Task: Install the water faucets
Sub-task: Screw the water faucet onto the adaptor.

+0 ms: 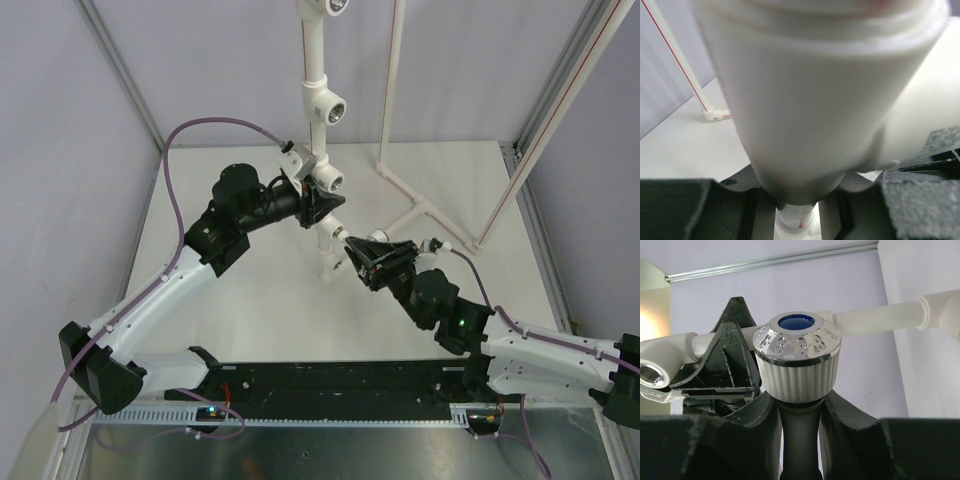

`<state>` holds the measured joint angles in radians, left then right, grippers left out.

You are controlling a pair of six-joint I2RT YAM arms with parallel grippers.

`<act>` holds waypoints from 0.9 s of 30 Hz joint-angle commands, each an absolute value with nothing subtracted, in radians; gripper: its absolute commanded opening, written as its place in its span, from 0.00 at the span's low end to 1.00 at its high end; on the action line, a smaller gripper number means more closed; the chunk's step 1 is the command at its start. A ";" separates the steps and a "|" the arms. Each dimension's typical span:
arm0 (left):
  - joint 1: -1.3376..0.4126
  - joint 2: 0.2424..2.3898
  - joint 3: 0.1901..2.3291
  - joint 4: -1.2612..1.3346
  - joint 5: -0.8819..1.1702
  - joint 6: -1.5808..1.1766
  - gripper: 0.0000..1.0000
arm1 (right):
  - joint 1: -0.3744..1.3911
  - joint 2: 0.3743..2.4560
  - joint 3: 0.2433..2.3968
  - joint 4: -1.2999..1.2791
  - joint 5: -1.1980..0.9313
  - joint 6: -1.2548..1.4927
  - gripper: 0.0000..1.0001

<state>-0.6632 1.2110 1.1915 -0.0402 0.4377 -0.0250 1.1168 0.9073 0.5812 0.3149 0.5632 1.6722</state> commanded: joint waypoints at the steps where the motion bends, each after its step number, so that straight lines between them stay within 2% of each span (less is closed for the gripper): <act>1: -0.717 1.221 1.199 -0.198 0.580 -0.106 0.00 | 1.155 0.936 0.584 0.347 0.568 1.802 0.00; 18: -0.694 1.212 1.200 -0.212 0.549 -0.082 0.00 | 1.221 0.967 0.562 0.392 0.568 2.027 0.00; 22: -0.694 1.210 1.200 -0.212 0.551 -0.081 0.00 | 1.209 0.937 0.544 0.368 0.580 2.001 0.00; 27: -0.693 1.212 1.200 -0.212 0.559 -0.081 0.00 | 1.158 0.871 0.541 0.289 0.564 1.808 0.00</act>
